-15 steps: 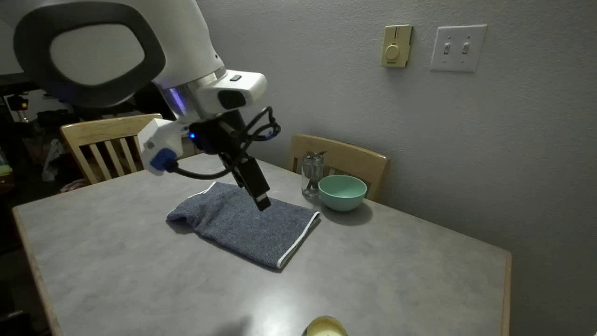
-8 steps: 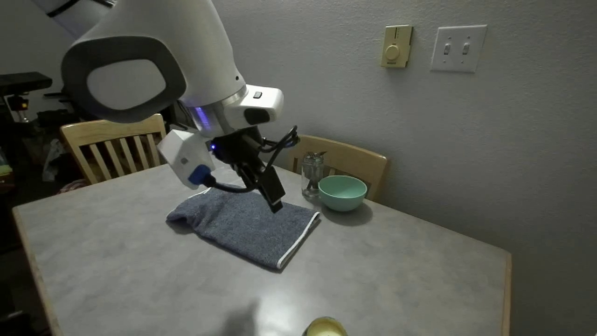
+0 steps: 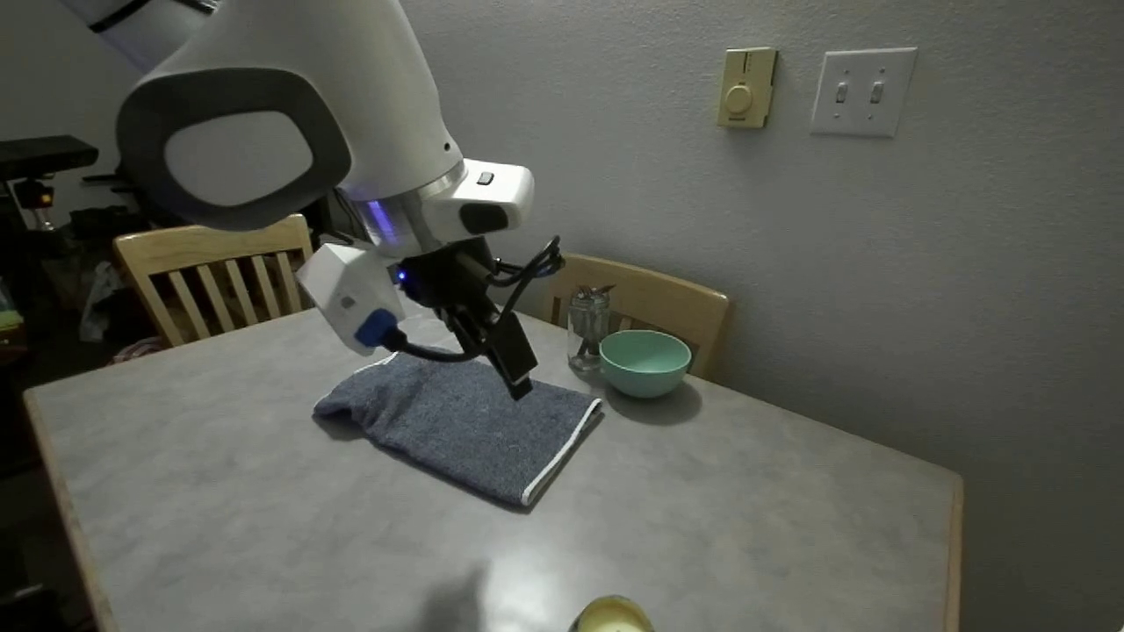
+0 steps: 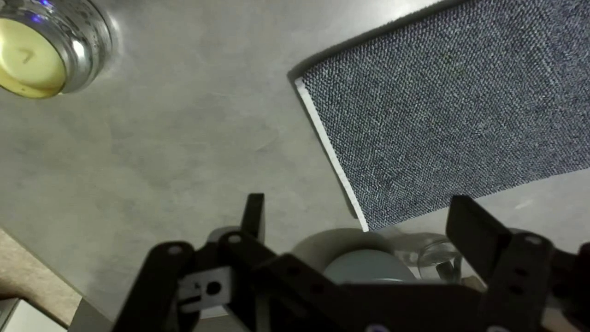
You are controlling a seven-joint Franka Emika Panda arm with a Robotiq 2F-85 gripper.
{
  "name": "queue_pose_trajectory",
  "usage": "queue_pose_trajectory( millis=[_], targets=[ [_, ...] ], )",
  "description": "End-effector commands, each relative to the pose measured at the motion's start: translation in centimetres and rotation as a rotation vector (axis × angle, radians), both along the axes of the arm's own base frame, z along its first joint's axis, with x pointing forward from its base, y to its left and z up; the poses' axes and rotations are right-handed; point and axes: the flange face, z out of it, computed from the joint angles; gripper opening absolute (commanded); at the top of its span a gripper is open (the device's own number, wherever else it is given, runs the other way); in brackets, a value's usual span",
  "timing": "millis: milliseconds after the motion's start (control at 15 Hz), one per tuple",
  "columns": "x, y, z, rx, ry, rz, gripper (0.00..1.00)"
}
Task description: Fold the towel in half from right to left
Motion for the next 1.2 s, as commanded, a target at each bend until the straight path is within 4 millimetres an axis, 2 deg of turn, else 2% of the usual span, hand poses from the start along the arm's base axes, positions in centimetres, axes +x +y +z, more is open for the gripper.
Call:
queue_pose_trajectory(
  millis=[0, 333, 667, 867, 1133],
  targets=[
    [0.0, 0.0, 0.0, 0.000, 0.000, 0.000, 1.00],
    [2.3, 0.7, 1.7, -0.131, -0.010, 0.279, 1.00],
    [6.6, 2.9, 2.6, -0.178, -0.064, 0.553, 1.00],
    [9.4, 3.8, 1.0, -0.172, -0.054, 0.723, 1.00],
    [12.1, 2.7, -4.4, -0.150, 0.095, 0.875, 1.00]
  ],
)
